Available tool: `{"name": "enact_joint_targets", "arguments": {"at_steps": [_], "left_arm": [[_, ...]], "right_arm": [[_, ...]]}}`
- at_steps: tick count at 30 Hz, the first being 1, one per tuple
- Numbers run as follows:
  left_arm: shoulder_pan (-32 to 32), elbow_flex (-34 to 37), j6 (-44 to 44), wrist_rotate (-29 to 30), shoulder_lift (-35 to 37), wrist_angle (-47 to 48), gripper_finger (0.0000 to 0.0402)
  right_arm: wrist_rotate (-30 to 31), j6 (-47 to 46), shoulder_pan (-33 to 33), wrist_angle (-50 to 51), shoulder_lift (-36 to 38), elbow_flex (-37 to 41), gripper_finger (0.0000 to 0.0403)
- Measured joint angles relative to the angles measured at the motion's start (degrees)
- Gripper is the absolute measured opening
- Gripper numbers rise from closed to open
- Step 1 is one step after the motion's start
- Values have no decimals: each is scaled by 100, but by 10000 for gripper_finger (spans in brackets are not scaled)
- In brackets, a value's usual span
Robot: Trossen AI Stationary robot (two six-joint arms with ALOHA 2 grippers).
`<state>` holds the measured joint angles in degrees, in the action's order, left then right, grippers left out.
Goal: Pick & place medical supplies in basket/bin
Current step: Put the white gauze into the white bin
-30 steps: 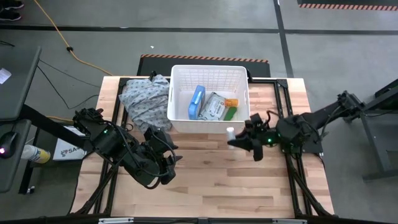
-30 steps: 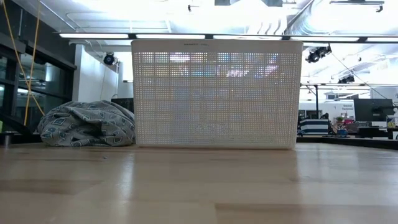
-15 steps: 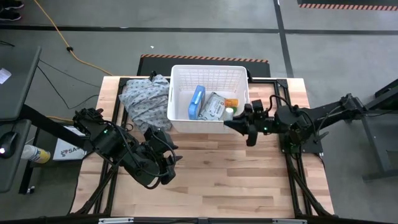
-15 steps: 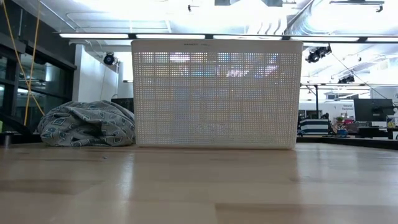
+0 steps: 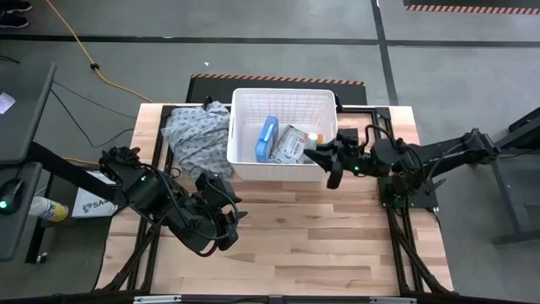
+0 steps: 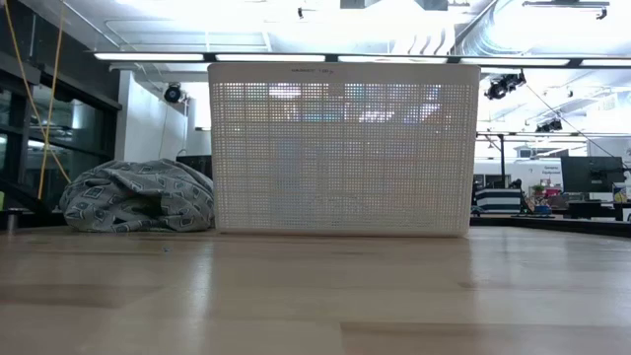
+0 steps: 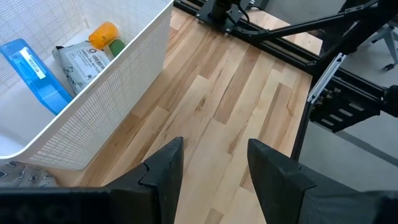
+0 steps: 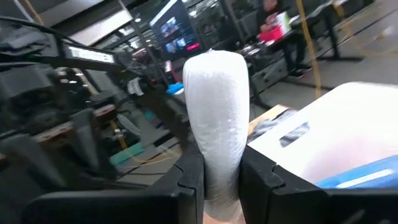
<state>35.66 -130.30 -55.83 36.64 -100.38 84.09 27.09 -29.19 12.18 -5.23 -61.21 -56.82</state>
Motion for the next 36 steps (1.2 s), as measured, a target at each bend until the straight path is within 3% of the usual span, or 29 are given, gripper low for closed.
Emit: {"name": "enact_joint_targets", "arguments": {"at_steps": [14,25,36], "left_arm": [[-1,0,1,0,0,0,211],[0,0,0,0,0,0,211],[-2,0,0,57,0,-2,211]], "right_arm": [[457,1429,-751,275,0,0,62],[395,1251,-1563,2162,0,0,62],[-952,1008,-2288,2573,0,0,65]]}}
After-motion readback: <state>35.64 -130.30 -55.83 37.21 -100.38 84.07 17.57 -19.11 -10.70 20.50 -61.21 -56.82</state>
